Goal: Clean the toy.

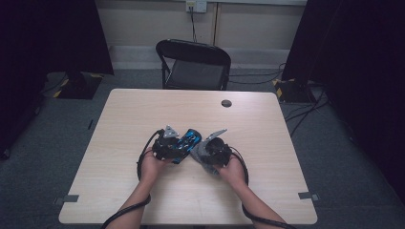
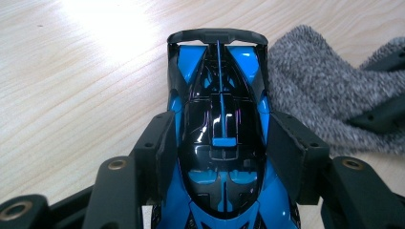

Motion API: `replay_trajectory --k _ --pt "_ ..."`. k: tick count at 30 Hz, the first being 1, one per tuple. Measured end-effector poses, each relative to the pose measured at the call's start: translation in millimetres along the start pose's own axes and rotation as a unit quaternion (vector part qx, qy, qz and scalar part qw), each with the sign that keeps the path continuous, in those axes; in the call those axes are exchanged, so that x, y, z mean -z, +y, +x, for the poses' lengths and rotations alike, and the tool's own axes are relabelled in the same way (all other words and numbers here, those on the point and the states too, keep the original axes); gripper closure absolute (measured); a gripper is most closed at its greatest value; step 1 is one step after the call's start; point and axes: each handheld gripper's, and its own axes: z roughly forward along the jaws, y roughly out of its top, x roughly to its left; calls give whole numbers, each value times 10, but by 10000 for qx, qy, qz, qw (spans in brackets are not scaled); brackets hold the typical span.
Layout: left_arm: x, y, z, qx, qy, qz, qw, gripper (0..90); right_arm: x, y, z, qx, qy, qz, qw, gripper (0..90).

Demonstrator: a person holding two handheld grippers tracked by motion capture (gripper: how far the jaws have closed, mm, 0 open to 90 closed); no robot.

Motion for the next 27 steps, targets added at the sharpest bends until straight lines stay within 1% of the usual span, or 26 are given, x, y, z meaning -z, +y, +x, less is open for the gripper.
replay_trajectory --k 3,4,10,17,27 --pt "1 1 1 -6 10 7 10000 444 -3 0 51 48 52 7 10000 735" --pt "4 4 5 -51 36 18 10000 444 -5 0 67 63 58 1 10000 735" --pt "1 5 1 -40 27 17 10000 444 -18 -9 149 113 163 -23 9998 734" --pt "0 5 -2 -25 14 15 10000 444 -20 -10 184 117 197 -23 9997 734" --pt "-1 5 -4 -21 9 15 10000 443 -26 1 242 205 267 14 9994 734"
